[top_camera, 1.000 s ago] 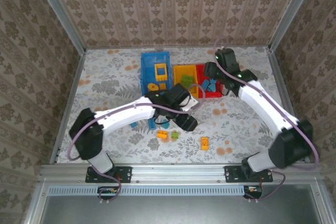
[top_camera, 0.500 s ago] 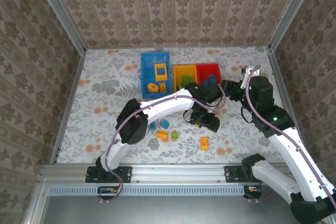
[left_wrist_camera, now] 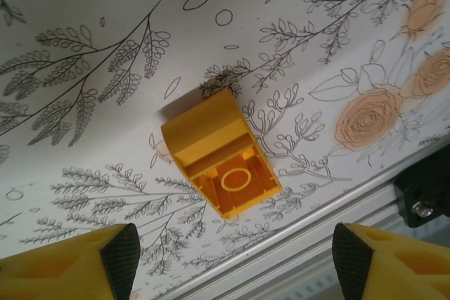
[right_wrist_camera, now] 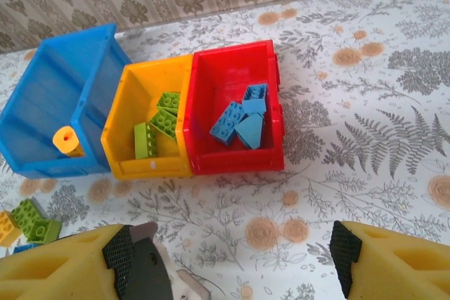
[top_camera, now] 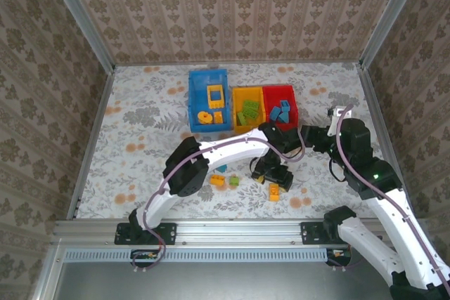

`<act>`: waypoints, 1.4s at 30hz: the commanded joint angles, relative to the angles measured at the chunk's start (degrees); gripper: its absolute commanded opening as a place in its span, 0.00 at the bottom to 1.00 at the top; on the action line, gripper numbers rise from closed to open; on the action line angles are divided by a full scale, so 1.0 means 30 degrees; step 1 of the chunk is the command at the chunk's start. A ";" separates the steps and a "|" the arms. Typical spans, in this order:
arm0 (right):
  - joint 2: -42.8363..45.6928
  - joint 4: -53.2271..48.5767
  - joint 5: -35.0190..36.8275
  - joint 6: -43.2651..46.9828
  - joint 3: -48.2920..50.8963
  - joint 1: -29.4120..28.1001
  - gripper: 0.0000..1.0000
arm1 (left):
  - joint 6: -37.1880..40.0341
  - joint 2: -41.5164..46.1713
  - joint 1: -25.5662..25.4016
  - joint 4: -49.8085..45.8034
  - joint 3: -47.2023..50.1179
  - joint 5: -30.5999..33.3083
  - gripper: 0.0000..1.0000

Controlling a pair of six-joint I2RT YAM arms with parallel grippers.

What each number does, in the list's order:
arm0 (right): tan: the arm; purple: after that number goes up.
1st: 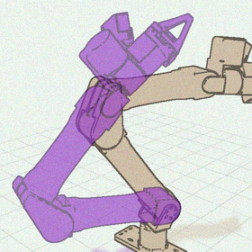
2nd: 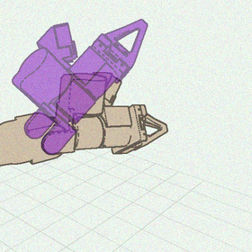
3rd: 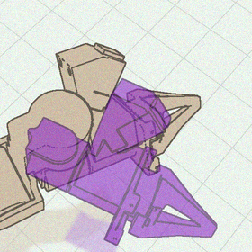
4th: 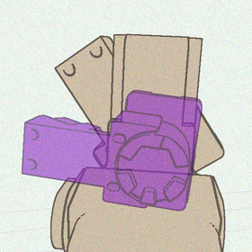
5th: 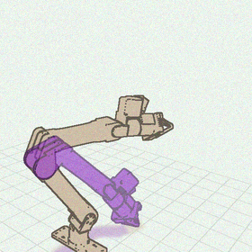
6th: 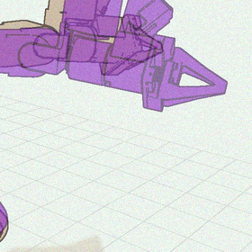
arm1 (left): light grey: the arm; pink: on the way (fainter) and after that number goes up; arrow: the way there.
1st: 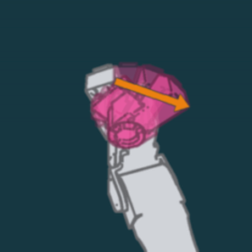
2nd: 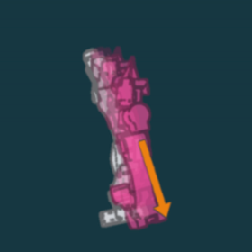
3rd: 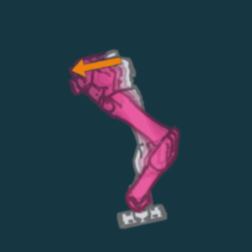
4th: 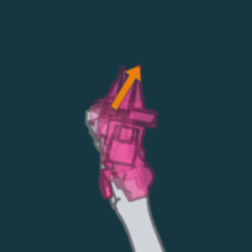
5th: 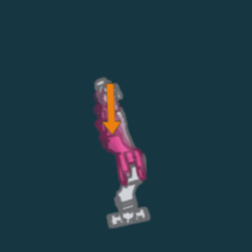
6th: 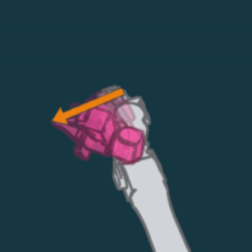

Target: Sort the legos into containers by color

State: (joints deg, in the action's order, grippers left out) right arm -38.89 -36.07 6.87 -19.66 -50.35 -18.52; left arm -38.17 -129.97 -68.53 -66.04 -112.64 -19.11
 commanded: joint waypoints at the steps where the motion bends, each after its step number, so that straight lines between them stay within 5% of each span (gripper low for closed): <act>1: 0.1028 0.2003 -0.6948 -0.0338 -0.0383 -0.1179 0.78 | -0.2823 -0.2169 -0.0302 -0.0627 -0.0071 -0.0465 0.76; 10: 0.1459 0.2407 -0.6964 -0.1087 0.0316 -0.1194 0.78 | -0.2526 -0.3803 -0.0425 -0.0900 -0.1394 -0.0638 0.72; 23: 0.1656 0.2271 -0.6615 -0.1450 0.0590 -0.1179 0.77 | -0.2531 -0.3148 -0.0316 -0.0574 -0.0785 0.0606 0.30; 28: 0.1715 0.2309 -0.6367 -0.1587 -0.0095 -0.1179 0.77 | -0.2707 -0.0866 0.0488 -0.0241 0.0609 0.2246 0.25; 36: -0.0303 0.4088 -0.7870 -0.2697 -0.1120 -0.1179 0.77 | -0.1365 0.4576 0.5030 -0.0824 0.2944 0.4780 0.25; 42: -0.3621 0.7383 -0.8664 -0.3584 -0.0802 -0.1621 0.76 | 0.1557 0.5398 0.9580 -0.1388 0.0998 0.6493 0.25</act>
State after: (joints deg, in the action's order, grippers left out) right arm -46.24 -20.51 -16.73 -28.56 -52.62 -22.31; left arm -39.57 -113.97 -43.29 -67.53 -106.74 -4.27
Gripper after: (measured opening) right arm 0.762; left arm 0.325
